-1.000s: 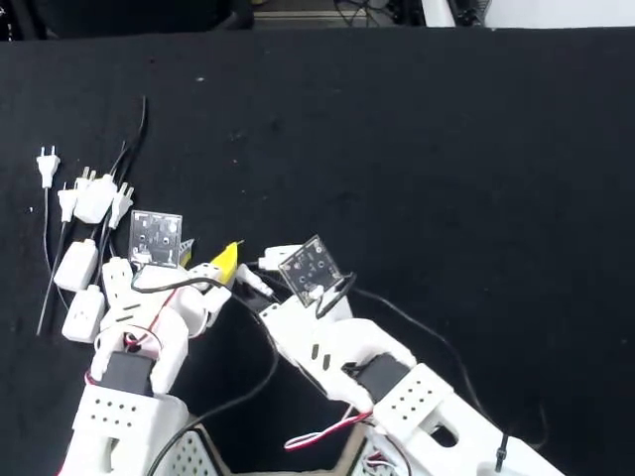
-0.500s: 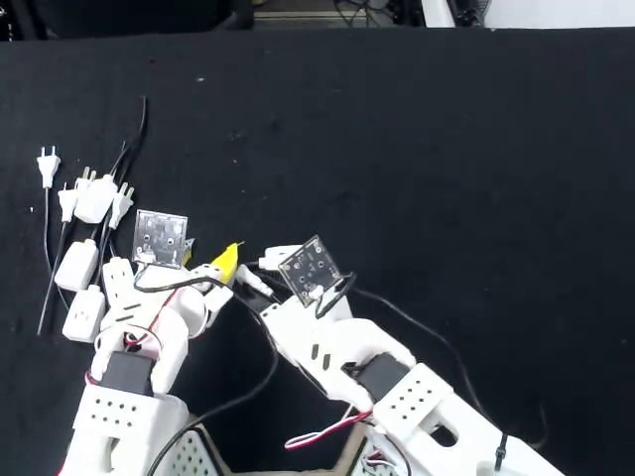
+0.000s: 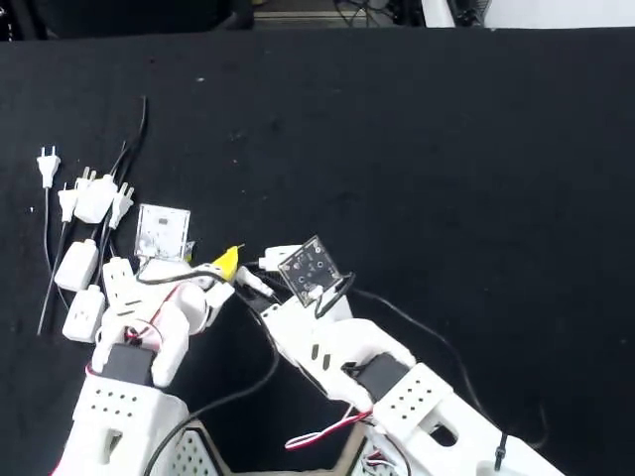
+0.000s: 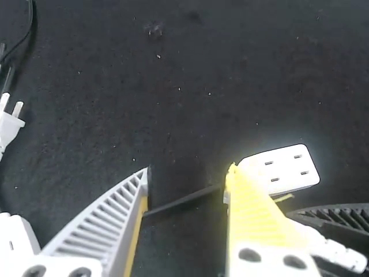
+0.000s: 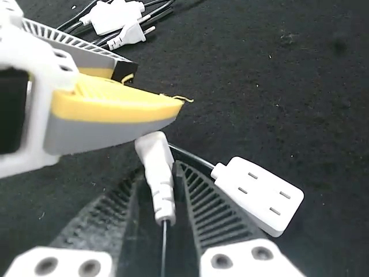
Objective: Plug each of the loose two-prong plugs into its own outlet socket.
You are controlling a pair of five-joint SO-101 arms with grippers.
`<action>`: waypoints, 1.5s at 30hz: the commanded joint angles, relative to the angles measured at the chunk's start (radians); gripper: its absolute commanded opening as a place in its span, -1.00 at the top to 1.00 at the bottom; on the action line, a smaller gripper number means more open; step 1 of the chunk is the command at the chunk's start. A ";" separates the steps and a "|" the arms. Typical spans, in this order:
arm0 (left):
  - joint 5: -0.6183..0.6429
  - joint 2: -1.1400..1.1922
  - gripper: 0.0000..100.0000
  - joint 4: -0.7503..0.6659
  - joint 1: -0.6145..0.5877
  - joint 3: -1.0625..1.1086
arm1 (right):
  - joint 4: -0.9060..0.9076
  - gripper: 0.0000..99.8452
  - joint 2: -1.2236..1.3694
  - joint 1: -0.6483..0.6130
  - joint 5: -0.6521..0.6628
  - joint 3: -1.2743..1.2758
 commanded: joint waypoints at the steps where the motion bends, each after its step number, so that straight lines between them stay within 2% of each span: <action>1: -0.009 0.110 0.56 0.003 0.001 -0.047 | -0.014 0.98 -0.054 0.028 -0.009 -0.030; 12: -0.009 0.129 0.56 -0.002 0.004 -0.053 | -0.018 0.98 -0.054 0.032 -0.015 -0.030; 17: -0.014 0.133 0.56 -0.069 0.064 -0.005 | -0.018 0.98 -0.054 0.032 -0.015 -0.031; 45: -0.017 0.137 0.56 -0.068 0.070 -0.002 | -0.018 0.98 -0.054 0.034 -0.009 -0.031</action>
